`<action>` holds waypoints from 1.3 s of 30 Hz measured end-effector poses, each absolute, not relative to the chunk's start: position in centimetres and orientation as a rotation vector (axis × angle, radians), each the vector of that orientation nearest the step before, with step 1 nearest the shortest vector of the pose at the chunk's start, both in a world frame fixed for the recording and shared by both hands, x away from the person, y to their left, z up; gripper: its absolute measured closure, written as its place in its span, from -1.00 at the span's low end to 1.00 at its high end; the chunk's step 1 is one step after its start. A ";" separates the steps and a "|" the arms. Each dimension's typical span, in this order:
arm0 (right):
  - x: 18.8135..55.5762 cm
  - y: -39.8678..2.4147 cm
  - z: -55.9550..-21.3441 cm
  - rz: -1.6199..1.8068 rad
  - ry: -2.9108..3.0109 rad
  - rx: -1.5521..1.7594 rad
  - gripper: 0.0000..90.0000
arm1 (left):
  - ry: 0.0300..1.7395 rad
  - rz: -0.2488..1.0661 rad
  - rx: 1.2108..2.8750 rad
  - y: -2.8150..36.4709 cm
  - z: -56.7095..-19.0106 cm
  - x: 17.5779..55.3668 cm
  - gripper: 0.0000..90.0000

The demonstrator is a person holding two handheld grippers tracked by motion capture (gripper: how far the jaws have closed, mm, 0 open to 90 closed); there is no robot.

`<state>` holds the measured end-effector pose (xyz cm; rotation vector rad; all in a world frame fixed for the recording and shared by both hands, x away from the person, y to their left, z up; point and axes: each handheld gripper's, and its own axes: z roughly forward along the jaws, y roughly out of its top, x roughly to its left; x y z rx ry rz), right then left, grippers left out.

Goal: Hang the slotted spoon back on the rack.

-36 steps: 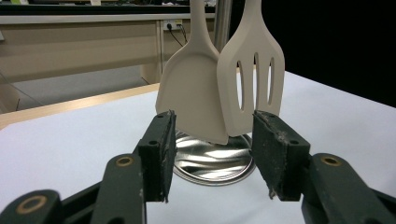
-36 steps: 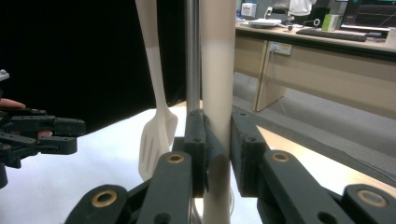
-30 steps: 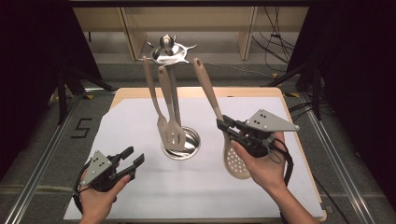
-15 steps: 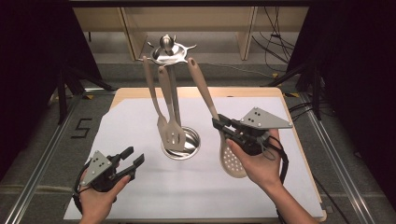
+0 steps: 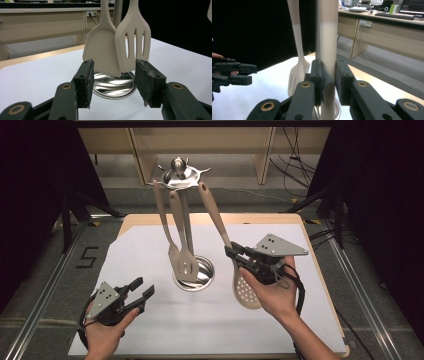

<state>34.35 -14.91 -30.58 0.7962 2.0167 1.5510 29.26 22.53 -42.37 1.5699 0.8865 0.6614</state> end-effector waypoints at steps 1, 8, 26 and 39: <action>34.4 -14.9 -30.6 1.551 2.016 0.795 0.75 | 0.885 0.663 1.572 22.6 -42.4 29.3 0.10; 34.7 -14.7 -30.9 1.538 2.026 0.787 0.75 | 0.886 0.661 1.570 22.6 -42.4 29.3 0.10; 35.1 -13.9 -31.3 1.517 2.054 0.817 0.74 | 0.883 0.659 1.573 22.6 -42.4 29.3 0.10; 35.6 -13.4 -31.4 1.504 2.071 0.806 0.73 | 0.885 0.657 1.573 22.6 -42.4 29.2 0.09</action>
